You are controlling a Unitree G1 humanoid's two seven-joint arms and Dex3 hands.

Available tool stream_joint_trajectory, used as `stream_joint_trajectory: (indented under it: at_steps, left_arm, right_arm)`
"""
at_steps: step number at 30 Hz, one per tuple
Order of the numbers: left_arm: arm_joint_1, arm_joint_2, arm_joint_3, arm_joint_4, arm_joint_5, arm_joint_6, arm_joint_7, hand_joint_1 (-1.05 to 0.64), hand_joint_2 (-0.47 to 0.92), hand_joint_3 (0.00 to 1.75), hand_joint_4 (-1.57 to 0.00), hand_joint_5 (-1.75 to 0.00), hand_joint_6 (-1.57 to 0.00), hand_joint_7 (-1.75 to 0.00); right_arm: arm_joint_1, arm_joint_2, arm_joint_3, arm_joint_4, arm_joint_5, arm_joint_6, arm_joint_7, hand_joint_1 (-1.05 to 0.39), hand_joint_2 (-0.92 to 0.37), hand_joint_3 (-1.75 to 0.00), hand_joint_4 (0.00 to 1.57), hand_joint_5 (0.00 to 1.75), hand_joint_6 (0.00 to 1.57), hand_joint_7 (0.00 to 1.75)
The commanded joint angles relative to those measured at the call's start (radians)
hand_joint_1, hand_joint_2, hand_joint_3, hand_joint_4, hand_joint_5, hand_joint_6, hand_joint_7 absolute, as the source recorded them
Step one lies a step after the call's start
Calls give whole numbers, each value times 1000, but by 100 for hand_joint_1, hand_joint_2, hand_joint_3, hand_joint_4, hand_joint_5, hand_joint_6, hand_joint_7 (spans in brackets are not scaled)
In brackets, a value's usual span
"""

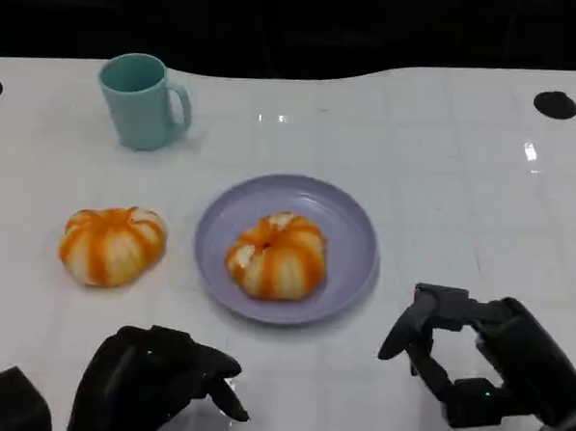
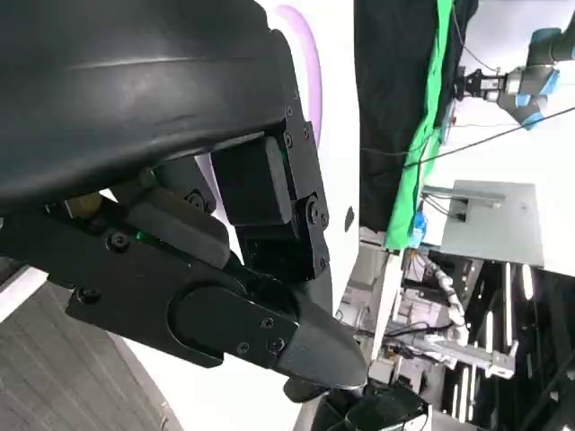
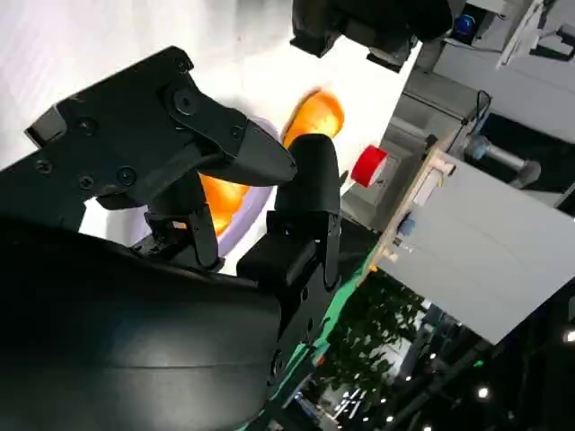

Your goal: Grasp the bread from the table and place it into the plate.

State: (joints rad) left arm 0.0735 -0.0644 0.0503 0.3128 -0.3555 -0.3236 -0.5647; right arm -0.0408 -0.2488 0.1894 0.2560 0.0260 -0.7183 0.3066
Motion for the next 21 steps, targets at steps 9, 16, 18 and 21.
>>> stream_joint_trajectory:
  at_steps: [9,16,18,21]
  left_arm:
    - [10,20,10,-10,-6,-12,-6,-97,87,0,-125,-86,-157,-1]
    - [16,29,12,-13,-16,-11,-15,-96,87,0,-125,-86,-157,-1]
    - [18,31,12,-16,-17,-7,-14,-97,87,0,-125,-86,-157,-1]
    - [18,36,15,-16,-24,-1,-21,-97,87,0,-125,-86,-157,0]
  right_arm:
    - [152,-4,-64,-151,72,115,48,-30,-67,-90,76,175,71,132]
    - [172,27,-75,-157,65,139,44,-29,-69,-86,77,175,71,127]
    - [174,33,-76,-150,61,139,45,-29,-69,-86,77,175,71,126]
    - [176,45,-76,-135,61,136,44,-29,-68,-86,79,175,71,126]
